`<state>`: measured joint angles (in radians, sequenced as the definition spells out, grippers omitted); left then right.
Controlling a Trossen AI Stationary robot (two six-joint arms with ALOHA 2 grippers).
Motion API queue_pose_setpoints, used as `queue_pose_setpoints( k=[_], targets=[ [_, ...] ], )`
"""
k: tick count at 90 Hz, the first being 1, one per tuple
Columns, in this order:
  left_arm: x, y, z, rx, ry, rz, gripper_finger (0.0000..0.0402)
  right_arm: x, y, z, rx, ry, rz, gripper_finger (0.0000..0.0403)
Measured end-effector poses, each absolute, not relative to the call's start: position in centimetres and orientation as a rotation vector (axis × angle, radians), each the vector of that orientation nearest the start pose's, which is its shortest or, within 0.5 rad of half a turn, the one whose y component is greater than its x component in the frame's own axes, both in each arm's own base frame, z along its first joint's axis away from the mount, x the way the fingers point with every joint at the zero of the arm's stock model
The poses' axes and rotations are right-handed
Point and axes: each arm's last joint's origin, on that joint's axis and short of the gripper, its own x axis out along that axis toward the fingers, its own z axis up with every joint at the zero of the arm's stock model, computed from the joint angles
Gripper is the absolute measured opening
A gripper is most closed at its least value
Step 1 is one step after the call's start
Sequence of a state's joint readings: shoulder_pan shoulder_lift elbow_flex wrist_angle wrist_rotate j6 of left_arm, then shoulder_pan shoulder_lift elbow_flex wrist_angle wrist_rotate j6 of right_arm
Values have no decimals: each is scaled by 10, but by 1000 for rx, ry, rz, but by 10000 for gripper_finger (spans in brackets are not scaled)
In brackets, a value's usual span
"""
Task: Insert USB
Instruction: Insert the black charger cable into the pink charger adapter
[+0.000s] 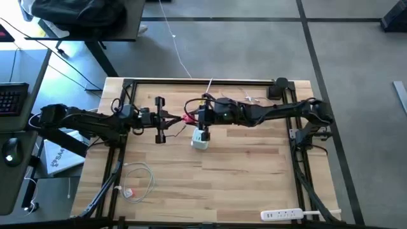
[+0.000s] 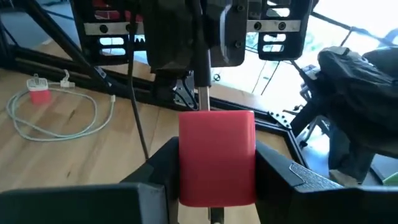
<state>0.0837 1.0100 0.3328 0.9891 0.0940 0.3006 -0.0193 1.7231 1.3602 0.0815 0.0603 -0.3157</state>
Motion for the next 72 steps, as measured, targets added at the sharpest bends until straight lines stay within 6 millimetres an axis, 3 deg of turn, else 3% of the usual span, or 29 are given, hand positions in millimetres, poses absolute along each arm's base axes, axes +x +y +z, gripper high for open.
queue_pose_setpoints(
  k=[52,72],
  targets=[
    [199,14,251,318,-322,36,3,402,-9,310,-278,275,-22,114],
    [203,15,246,323,-286,47,3,405,-10,303,-271,296,-24,114]
  ],
)
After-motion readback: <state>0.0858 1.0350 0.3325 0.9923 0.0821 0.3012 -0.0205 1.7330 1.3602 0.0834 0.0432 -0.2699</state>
